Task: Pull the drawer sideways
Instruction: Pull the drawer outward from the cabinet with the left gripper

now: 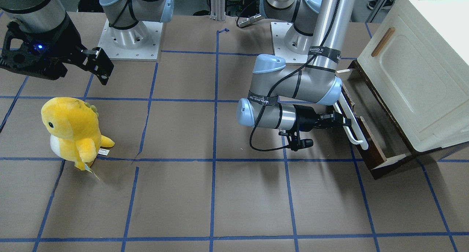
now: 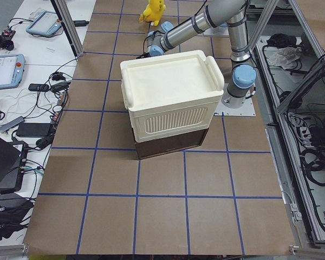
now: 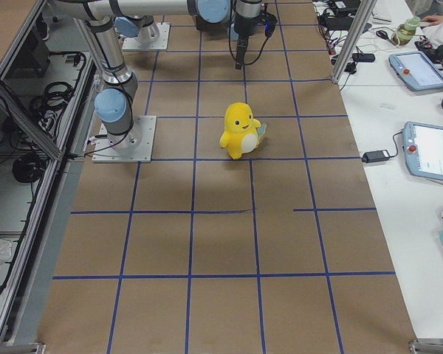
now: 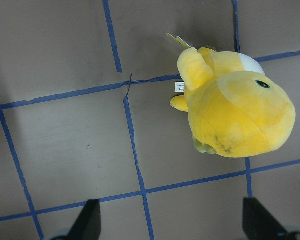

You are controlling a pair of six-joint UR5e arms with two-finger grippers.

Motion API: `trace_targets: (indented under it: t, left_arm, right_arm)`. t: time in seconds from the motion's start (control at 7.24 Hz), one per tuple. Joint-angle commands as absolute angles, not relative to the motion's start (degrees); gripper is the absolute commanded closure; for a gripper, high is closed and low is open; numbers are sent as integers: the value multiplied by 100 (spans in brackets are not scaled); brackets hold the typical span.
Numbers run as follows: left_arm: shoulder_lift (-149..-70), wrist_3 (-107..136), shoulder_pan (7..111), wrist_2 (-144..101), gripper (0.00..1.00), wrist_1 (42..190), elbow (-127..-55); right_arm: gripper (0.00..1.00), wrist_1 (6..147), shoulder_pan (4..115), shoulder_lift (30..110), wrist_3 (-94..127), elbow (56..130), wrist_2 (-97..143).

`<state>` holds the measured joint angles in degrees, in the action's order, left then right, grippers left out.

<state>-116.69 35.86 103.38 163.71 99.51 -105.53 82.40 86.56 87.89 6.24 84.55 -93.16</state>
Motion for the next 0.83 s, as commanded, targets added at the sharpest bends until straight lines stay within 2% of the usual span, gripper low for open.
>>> trace_targets:
  t: [0.0,0.69]
  left_arm:
    - [-11672,3560,10380,16374,90,9958,-10538]
    - [-11751,3507,10547,16321,90,9993,-10397]
  right_arm:
    - [0,8244,8657,8789,624,8455,-9316]
    - [0,8235,8657,8789,624,8455,-9316]
